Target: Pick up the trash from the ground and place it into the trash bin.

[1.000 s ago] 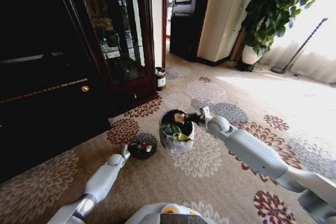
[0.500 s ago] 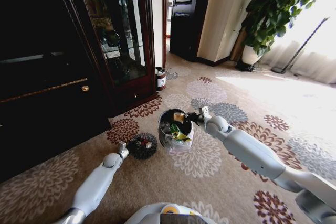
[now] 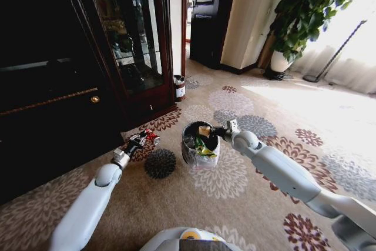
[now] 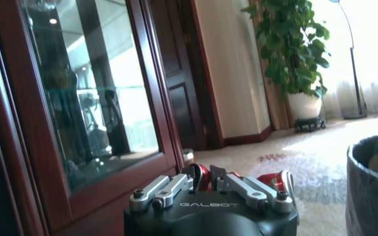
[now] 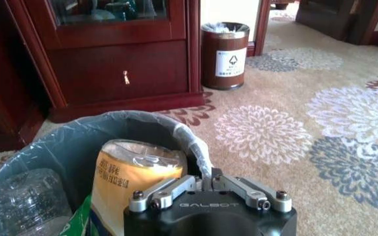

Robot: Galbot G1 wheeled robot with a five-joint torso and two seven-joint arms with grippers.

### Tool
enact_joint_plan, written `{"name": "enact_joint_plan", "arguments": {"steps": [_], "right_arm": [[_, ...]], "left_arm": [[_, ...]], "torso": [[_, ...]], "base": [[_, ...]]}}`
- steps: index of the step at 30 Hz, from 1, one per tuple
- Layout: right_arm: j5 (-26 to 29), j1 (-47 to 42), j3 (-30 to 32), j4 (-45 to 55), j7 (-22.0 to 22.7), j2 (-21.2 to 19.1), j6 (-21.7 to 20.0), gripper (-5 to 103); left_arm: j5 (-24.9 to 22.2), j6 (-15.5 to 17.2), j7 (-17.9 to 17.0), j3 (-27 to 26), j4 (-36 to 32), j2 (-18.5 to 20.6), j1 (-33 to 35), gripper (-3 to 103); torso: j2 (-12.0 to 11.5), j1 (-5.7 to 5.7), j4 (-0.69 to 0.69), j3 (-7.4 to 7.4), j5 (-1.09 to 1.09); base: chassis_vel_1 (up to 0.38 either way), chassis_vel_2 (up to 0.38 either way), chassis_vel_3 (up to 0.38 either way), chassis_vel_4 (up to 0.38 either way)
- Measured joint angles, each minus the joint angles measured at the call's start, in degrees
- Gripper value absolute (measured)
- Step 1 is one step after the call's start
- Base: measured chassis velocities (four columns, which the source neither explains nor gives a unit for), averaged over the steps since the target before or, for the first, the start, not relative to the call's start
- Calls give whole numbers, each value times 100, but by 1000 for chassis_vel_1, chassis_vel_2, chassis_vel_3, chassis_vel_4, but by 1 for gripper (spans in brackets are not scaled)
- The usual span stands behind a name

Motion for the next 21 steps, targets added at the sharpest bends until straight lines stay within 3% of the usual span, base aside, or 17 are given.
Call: {"name": "enact_joint_plan", "arguments": {"steps": [3, 5, 6, 10, 16, 18, 21], "right_arm": [[-59, -4, -68, -50, 5, 119, 0, 2], [-79, 29, -228, -49, 56, 271, 0, 2], [-79, 29, -228, -49, 56, 271, 0, 2], [-28, 266, -520, -2, 188, 457, -15, 2], [186, 413, -677, 220, 346, 472, -82, 2], [255, 471, -683, 293, 363, 453, -99, 2], [315, 514, -685, 345, 391, 426, -112, 2]], "left_arm": [[-289, 236, -91, -86, -647, 240, -28, 14], [-568, 583, -250, 129, -1248, 475, -268, 14], [-568, 583, -250, 129, -1248, 475, -268, 14], [-780, 1180, -429, 842, -1741, 598, -829, 14], [-923, 1342, -602, 1720, -1568, 542, -1115, 14], [-889, 1184, -668, 2130, -1255, 491, -1104, 14], [-731, 1000, -668, 2275, -974, 417, -1070, 14]], "torso": [[0, 0, 0, 0, 0], [0, 0, -2, 0, 4], [0, 0, -2, 0, 4], [0, 0, -1, 0, 1], [0, 0, -3, 0, 1], [0, 0, -2, 0, 0], [0, 0, -1, 1, 0]], "base": [[0, 0, 0, 0], [0, 0, 0, 0], [0, 0, 0, 0], [0, 0, 0, 0], [0, 0, 0, 0], [0, 0, 0, 0], [0, 0, 0, 0]]}}
